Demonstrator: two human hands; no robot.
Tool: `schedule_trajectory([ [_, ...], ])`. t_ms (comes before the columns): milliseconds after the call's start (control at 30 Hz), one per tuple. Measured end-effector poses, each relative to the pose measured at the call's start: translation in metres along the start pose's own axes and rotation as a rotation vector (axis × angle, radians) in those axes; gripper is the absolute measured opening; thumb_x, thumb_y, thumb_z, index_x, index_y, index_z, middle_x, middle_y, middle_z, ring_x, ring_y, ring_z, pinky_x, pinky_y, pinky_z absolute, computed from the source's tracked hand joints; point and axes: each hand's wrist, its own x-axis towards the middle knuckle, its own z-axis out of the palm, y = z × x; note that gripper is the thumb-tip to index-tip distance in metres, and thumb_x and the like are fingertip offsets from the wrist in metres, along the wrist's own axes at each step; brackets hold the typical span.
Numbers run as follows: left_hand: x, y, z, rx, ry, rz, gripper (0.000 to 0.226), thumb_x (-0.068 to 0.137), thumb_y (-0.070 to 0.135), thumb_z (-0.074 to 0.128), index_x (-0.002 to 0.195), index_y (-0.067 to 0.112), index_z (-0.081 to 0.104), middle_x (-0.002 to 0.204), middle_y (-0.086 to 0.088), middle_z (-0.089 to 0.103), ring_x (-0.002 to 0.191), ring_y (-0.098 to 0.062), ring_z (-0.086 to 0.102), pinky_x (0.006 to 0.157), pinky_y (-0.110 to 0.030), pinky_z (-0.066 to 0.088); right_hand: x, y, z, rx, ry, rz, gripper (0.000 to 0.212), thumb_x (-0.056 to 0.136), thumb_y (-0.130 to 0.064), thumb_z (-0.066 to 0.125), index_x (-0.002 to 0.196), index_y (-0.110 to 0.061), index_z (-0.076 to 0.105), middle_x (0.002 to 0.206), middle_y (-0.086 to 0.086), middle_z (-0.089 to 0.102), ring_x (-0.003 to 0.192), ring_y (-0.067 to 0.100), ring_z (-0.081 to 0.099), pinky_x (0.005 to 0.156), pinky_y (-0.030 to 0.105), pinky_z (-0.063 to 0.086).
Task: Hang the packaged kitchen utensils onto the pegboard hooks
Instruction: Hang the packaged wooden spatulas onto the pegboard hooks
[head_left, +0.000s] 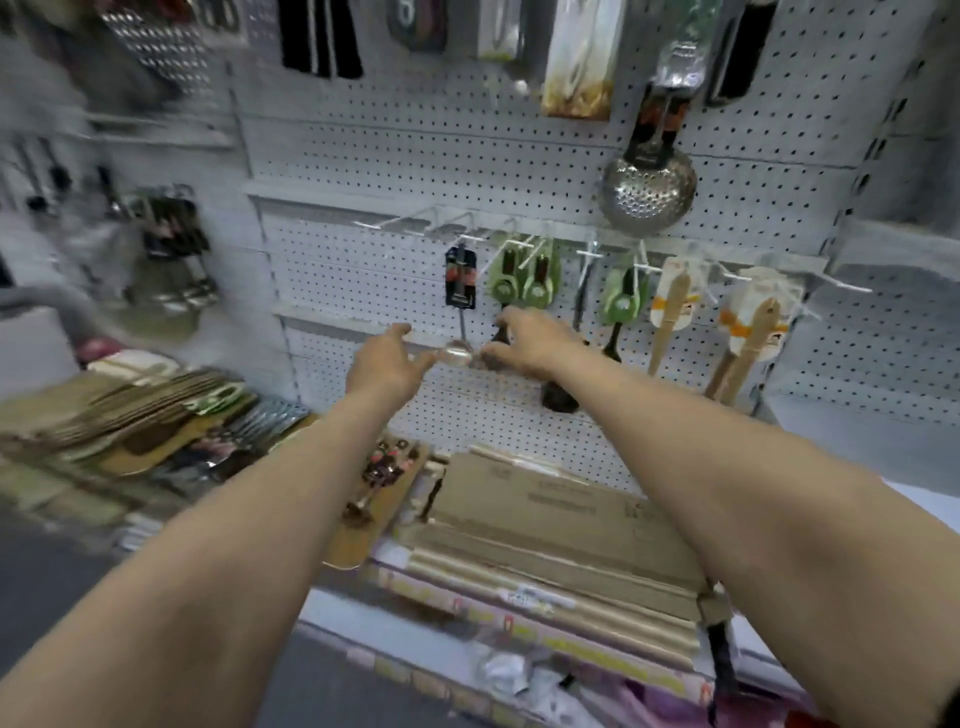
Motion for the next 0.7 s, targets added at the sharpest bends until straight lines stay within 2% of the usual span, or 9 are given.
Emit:
schedule_trajectory([
  [133,-0.002,-0.068,-0.09,0.169,0.097,-0.029,0.069,0.086,0.048,0.07,0.145,0.024,0.043,0.139,-0.012,0.055,0.127,-0.035,0.05,0.1,-0.048,0.048,0.019,-0.101,0.012,-0.036,0.022,-0.142,0.061,0.094,-0.054,0.061,0.145,-0.023,0.048,0.145,0.008,0.054,0.129,0.03,0.053,0.098,0.043,0.05],
  [200,-0.005,-0.096,-0.128,0.253,0.138,-0.042,0.07,0.086,0.046,0.071,0.146,0.024,0.043,0.139,-0.014,0.054,0.127,-0.036,0.05,0.101,-0.047,0.047,0.03,-0.148,0.022,-0.025,0.02,-0.201,0.063,0.092,-0.055,0.063,0.144,-0.023,0.048,0.145,0.008,0.052,0.129,0.03,0.052,0.098,0.043,0.049],
  [400,0.012,-0.182,-0.21,0.366,0.25,-0.138,0.067,0.085,0.049,0.07,0.143,0.026,0.046,0.138,-0.015,0.054,0.127,-0.037,0.048,0.1,-0.049,0.046,0.073,-0.271,0.058,0.007,-0.015,-0.338,0.061,0.094,-0.056,0.059,0.144,-0.021,0.048,0.141,0.009,0.053,0.123,0.029,0.054,0.082,0.036,0.044],
  [567,0.047,-0.263,-0.257,0.385,0.294,-0.232,0.065,0.086,0.054,0.065,0.143,0.028,0.045,0.136,-0.012,0.055,0.126,-0.036,0.049,0.097,-0.051,0.048,0.131,-0.362,0.089,0.078,-0.036,-0.434,0.061,0.096,-0.054,0.058,0.145,-0.019,0.047,0.146,0.008,0.052,0.13,0.029,0.052,0.096,0.04,0.046],
  [700,0.099,-0.329,-0.301,0.364,0.303,-0.293,0.063,0.085,0.056,0.064,0.14,0.029,0.048,0.131,-0.012,0.056,0.123,-0.034,0.05,0.096,-0.052,0.048,0.202,-0.436,0.113,0.14,-0.053,-0.481,0.064,0.093,-0.054,0.06,0.144,-0.018,0.048,0.144,0.009,0.055,0.128,0.031,0.053,0.099,0.04,0.047],
])
